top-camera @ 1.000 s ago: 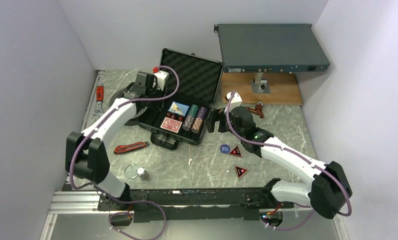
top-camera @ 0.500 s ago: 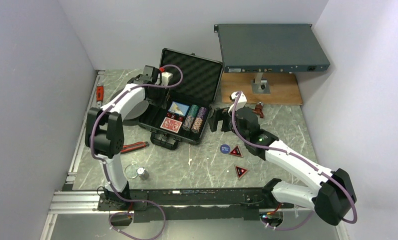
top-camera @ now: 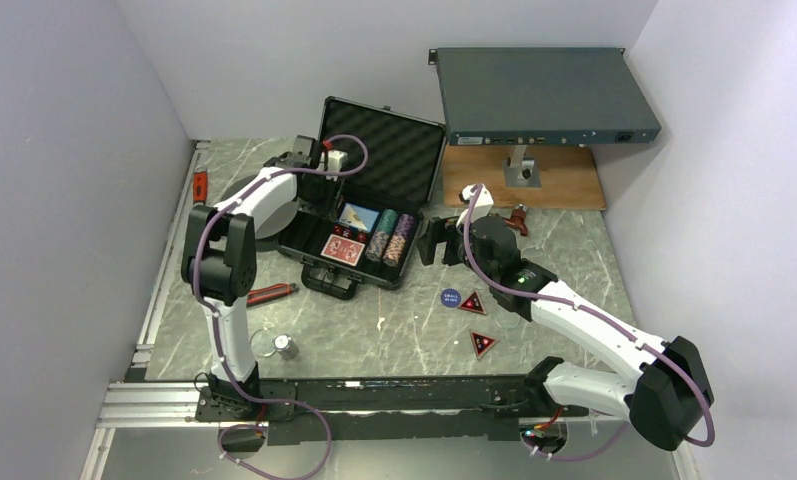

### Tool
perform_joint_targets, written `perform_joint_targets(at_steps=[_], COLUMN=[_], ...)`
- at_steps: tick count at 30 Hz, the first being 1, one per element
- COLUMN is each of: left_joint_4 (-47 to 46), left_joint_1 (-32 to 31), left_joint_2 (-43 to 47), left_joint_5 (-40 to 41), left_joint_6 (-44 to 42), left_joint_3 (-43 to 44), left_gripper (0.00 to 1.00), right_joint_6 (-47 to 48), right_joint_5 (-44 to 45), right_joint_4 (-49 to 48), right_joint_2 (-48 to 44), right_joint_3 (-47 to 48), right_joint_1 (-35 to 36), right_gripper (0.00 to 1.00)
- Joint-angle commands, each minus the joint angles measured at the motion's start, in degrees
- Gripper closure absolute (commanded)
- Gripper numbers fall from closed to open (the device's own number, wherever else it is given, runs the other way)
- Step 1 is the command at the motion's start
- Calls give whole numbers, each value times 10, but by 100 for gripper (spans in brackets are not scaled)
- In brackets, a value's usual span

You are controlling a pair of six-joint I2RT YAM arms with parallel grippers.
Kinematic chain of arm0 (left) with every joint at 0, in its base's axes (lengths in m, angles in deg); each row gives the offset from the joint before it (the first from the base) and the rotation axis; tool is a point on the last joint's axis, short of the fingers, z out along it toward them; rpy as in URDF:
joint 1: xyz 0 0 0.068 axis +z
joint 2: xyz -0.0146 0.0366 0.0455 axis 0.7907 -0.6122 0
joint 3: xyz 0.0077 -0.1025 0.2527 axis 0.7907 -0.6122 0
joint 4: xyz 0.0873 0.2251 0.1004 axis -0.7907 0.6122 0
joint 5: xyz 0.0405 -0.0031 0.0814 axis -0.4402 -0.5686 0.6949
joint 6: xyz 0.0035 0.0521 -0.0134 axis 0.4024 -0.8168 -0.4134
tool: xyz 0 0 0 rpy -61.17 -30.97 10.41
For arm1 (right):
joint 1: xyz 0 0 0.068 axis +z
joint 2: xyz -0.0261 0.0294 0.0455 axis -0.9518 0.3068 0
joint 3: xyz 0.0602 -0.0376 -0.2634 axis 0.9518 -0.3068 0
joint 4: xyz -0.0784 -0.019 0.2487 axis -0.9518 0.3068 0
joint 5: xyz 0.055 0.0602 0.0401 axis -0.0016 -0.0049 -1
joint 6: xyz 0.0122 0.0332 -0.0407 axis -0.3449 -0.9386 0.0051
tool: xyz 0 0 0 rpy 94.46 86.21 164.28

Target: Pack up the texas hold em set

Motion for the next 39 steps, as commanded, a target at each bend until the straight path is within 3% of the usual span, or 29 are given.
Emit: perform_joint_targets(at_steps=[1,18,26,39], left_joint_4=[-37,-44,-56,-50], left_joint_1=[2,5,5,5], left_joint_2=[-4,-35,-27,7], left_joint_5=[-1,1,33,62], left_joint_6=[6,15,36,48], left_joint_3=[32,54,39,28], left_gripper=[100,89,58,43], right_joint_6=[1,0,1,2], right_joint_5=[-13,-32,-29,-28], right_joint_4=[-23,-27,-24,-23], right_joint_2=[3,13,14,16], right_joint_3=[-1,2,4,4], right_joint_1=[-1,-1,-1,-2], right_gripper=[7,7,7,7])
